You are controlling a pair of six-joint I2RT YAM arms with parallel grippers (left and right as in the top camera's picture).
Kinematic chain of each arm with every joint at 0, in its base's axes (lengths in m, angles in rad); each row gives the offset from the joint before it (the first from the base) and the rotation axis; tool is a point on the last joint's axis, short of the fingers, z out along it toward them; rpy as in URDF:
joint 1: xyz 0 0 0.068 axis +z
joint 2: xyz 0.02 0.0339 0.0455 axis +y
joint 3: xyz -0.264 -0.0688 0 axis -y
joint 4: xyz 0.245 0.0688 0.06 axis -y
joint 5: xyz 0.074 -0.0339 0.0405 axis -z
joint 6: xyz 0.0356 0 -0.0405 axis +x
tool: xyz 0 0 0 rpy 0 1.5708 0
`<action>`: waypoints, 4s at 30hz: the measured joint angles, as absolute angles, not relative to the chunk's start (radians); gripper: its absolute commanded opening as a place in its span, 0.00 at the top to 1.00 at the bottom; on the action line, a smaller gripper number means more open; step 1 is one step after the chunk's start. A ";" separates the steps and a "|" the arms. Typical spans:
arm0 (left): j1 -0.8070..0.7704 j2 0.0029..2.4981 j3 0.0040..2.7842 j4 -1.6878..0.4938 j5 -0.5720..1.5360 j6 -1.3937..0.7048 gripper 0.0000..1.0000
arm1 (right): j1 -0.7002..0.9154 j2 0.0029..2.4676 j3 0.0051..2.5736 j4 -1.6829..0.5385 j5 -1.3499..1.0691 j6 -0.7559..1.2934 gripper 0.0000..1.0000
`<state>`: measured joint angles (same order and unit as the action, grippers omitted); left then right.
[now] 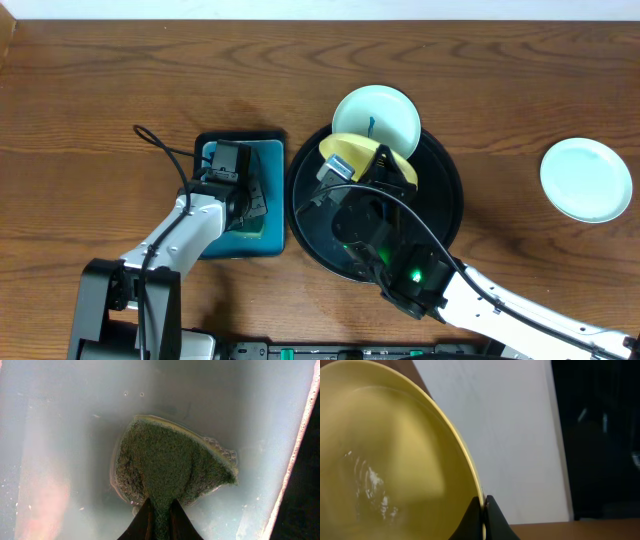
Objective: Clean dirty plates on tray and stack at the side
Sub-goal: 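Carry the yellow plate right and set it on the mint plate, then release the yellow plate and move the right gripper to the pale blue plate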
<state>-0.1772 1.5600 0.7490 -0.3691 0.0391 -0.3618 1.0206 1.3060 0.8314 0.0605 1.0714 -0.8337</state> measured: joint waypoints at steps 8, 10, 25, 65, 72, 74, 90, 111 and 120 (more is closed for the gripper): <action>-0.177 1.560 0.749 -0.369 0.039 -0.362 0.92 | 1.021 1.306 0.831 0.072 1.075 -0.878 0.99; -0.177 1.560 0.749 -0.369 0.039 -0.362 0.92 | 1.021 1.306 0.831 0.072 1.076 -0.880 0.99; -0.177 1.560 0.749 -0.369 0.039 -0.362 0.92 | 1.019 1.306 0.831 0.065 1.076 -0.817 0.99; -0.177 1.562 0.751 -0.370 0.039 -0.362 0.92 | -0.539 1.369 0.838 -0.488 -0.087 0.779 0.99; -0.177 1.562 0.751 -0.370 0.039 -0.362 0.93 | -0.742 1.475 0.838 -0.499 -0.161 0.817 0.99; -0.177 1.562 0.751 -0.370 0.039 -0.362 0.92 | -0.778 1.499 0.838 -0.494 -0.184 0.823 0.99; -0.177 1.562 0.751 -0.370 0.039 -0.362 0.92 | -0.804 1.545 0.838 -0.255 -0.461 0.699 0.39; -0.177 1.562 0.751 -0.371 0.039 -0.362 0.92 | -0.265 1.545 0.999 -0.342 -0.771 0.240 0.41; -0.177 1.562 0.751 -0.371 0.039 -0.362 0.92 | -0.001 1.544 1.272 -0.577 -0.381 0.028 0.34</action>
<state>-0.1772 1.5616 0.7506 -0.3706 0.0395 -0.3618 -0.0006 1.5444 1.2716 -0.5770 -0.3809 0.0284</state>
